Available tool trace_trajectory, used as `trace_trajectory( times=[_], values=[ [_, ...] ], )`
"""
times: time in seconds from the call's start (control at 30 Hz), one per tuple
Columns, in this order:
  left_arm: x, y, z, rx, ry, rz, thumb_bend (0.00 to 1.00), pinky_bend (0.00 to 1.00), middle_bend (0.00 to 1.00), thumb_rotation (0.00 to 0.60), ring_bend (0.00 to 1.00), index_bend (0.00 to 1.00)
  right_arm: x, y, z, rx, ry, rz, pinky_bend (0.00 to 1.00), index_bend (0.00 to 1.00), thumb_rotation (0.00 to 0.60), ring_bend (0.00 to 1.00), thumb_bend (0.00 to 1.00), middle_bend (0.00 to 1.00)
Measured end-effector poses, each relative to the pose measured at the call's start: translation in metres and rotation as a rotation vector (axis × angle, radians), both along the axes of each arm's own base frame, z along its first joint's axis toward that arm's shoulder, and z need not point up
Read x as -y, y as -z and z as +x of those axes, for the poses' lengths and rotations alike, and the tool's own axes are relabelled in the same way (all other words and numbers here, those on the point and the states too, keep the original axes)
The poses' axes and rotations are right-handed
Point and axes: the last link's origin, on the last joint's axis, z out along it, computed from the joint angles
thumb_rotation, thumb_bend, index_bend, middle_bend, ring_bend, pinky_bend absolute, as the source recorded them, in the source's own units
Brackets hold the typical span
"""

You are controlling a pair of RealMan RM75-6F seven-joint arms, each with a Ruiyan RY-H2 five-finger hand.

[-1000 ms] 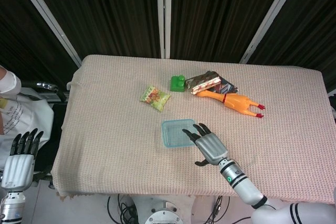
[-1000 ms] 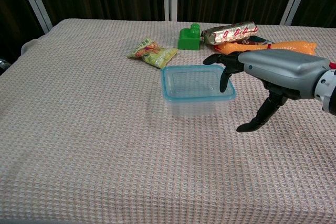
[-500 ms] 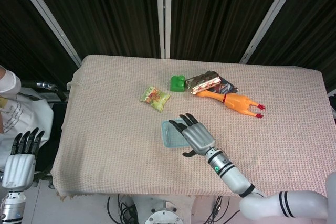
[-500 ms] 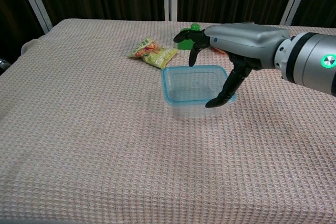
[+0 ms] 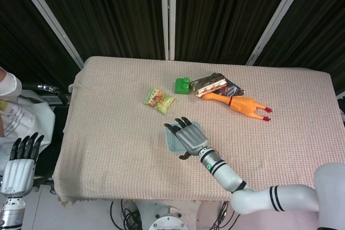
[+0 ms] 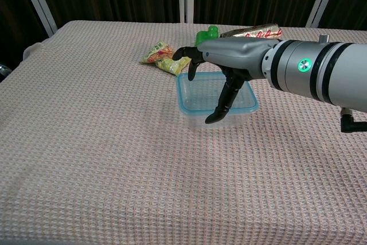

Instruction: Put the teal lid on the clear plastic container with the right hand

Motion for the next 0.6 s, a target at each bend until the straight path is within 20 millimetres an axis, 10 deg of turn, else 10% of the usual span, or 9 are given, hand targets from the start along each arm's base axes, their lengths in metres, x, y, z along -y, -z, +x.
trace_trajectory(
  times=[0.6],
  values=[
    [-0.001,0.002,-0.001,0.000,-0.002,-0.005,0.04,0.00,0.02,0.600,0.00,0.06,-0.003,0.018,-0.002,-0.035,0.003,0.022,0.00,0.00,0.600,0.00,0.01,0.23]
  ],
)
